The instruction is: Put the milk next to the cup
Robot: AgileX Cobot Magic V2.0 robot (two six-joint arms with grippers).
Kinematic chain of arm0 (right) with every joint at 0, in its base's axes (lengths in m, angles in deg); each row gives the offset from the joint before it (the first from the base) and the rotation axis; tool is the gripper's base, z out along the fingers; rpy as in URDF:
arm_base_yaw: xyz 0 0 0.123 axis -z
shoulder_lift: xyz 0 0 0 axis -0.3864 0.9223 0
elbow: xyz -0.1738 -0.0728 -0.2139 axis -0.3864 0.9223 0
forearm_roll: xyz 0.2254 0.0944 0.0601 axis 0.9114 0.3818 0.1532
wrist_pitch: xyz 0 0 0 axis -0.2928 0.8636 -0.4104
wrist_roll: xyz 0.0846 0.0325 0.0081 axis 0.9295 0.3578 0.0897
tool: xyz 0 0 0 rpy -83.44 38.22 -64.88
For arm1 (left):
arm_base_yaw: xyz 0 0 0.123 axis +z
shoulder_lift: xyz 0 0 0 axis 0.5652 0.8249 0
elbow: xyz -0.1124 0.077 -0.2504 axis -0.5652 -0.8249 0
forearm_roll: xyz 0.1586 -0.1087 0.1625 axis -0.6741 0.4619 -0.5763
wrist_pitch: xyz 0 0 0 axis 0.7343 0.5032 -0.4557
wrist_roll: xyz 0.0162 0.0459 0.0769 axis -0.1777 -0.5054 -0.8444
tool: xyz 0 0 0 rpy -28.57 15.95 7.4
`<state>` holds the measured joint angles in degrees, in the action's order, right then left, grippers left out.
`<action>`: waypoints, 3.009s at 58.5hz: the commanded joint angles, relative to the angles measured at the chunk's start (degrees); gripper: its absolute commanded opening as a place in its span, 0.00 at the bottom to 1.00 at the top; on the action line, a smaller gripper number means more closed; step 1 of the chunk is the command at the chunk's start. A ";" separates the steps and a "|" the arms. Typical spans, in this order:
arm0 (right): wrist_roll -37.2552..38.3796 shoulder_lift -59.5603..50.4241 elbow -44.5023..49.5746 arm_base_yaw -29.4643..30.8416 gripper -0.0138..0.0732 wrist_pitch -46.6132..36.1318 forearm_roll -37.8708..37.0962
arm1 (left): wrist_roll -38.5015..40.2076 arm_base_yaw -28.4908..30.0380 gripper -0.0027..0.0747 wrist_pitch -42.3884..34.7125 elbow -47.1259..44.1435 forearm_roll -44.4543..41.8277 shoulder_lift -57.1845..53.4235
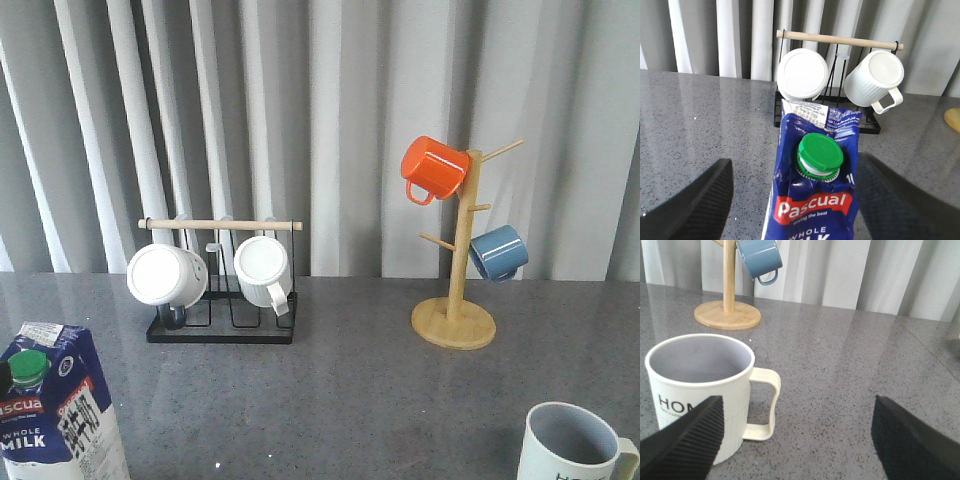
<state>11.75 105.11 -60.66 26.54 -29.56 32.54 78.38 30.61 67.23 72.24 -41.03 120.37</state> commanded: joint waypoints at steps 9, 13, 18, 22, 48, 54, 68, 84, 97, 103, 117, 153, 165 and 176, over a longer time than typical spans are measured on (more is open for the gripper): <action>2.27 12.35 -1.35 0.48 0.82 -12.21 -0.87 | 0.51 -0.21 0.69 -4.47 2.13 0.39 -0.55; 3.84 15.88 -1.35 0.48 0.82 -15.47 -0.87 | 0.51 -0.21 0.69 -4.47 2.13 0.39 -0.55; 5.38 19.12 -1.35 0.48 0.82 -18.66 -1.09 | 0.51 -0.21 0.69 -4.47 2.13 0.39 -0.55; 5.75 21.10 -1.35 0.48 0.82 -21.01 -2.10 | 0.51 -0.21 0.69 -4.47 2.13 0.39 -0.55; 7.03 30.68 -3.48 0.48 0.82 -27.09 -3.81 | 0.51 -0.21 0.69 -4.47 2.13 0.39 -0.55; 7.61 31.86 -3.48 1.61 0.82 -27.74 -3.70 | 0.51 -0.21 0.69 -4.47 2.13 0.39 -0.55; 10.58 32.14 -3.54 5.22 0.82 -29.20 -5.48 | 0.51 -0.21 0.69 -4.47 2.13 0.39 -0.55; 10.58 32.14 -4.67 5.15 0.82 -28.87 -8.00 | 0.51 -0.21 0.69 -4.47 2.13 0.39 -0.55; 10.58 33.91 -6.18 5.15 0.82 -28.94 -8.64 | 0.51 -0.21 0.69 -4.47 2.13 0.39 -0.55; 10.58 34.89 -7.41 5.15 0.82 -28.88 -9.66 | 0.51 -0.21 0.69 -4.47 2.13 0.39 -0.55; 10.58 39.17 -10.70 5.15 0.78 -28.77 -9.96 | 0.51 -0.21 0.69 -4.47 2.13 0.39 -0.55; 22.76 36.78 -18.08 -4.86 0.15 -22.97 -13.48 | 0.51 -0.21 0.69 -4.47 2.13 0.39 -0.55; 15.51 39.16 -25.91 -17.95 0.15 -18.55 -1.76 | 0.51 -0.21 0.69 -4.47 2.13 0.39 -0.55; 9.77 44.47 -30.57 -26.60 0.15 -17.19 8.70 | 0.51 -0.21 0.69 -4.47 2.13 0.39 -0.55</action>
<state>24.93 149.06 -87.90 3.18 -43.10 36.22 78.38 30.61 67.23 72.24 -41.03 120.37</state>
